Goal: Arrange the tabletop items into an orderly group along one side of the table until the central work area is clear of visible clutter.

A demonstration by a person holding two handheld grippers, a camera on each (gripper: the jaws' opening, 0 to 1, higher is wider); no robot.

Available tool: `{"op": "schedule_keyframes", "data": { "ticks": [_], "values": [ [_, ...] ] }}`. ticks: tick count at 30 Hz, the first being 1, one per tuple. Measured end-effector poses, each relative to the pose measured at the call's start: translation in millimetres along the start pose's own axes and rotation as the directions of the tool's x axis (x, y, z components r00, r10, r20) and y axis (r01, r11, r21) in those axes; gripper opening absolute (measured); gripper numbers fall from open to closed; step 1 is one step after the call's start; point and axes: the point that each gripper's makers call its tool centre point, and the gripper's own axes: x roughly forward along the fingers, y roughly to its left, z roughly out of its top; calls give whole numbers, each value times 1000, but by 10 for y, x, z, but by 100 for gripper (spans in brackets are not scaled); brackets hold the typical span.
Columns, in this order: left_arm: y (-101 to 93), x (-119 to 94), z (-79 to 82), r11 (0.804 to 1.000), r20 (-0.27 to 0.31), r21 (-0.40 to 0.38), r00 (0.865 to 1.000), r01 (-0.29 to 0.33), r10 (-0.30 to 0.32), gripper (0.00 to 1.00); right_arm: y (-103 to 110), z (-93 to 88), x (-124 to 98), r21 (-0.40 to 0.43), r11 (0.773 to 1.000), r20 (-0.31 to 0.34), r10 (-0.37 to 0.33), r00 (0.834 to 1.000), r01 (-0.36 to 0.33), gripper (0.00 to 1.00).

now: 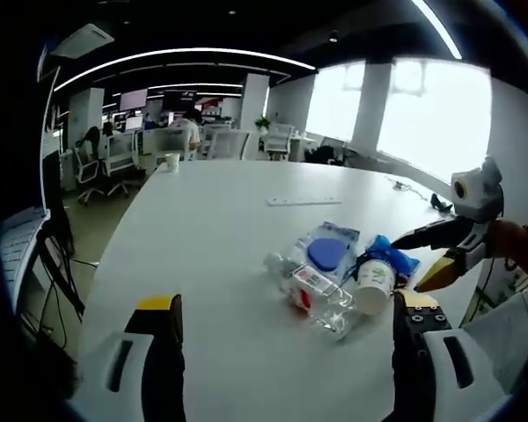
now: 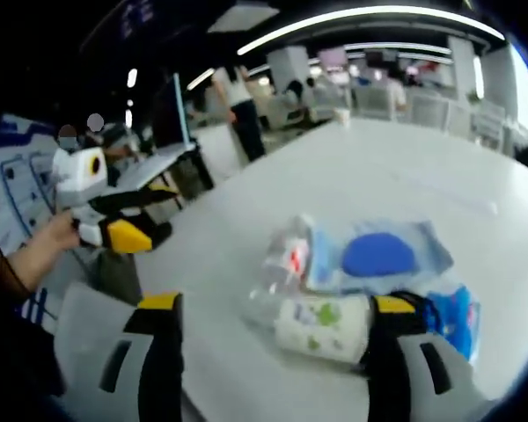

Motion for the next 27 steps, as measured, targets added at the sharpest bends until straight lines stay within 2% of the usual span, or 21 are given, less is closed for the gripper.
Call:
{"op": "schedule_keyframes", "data": {
  "ticks": [14, 27],
  "values": [
    [73, 74, -43, 1000, -21, -4, 1000, 9, -9, 100, 107, 80, 388, -10, 999, -33, 37, 999, -37, 73],
    [180, 124, -17, 1000, -31, -7, 999, 9, -9, 98, 54, 47, 737, -17, 1000, -101, 6, 995, -8, 64]
  ]
}}
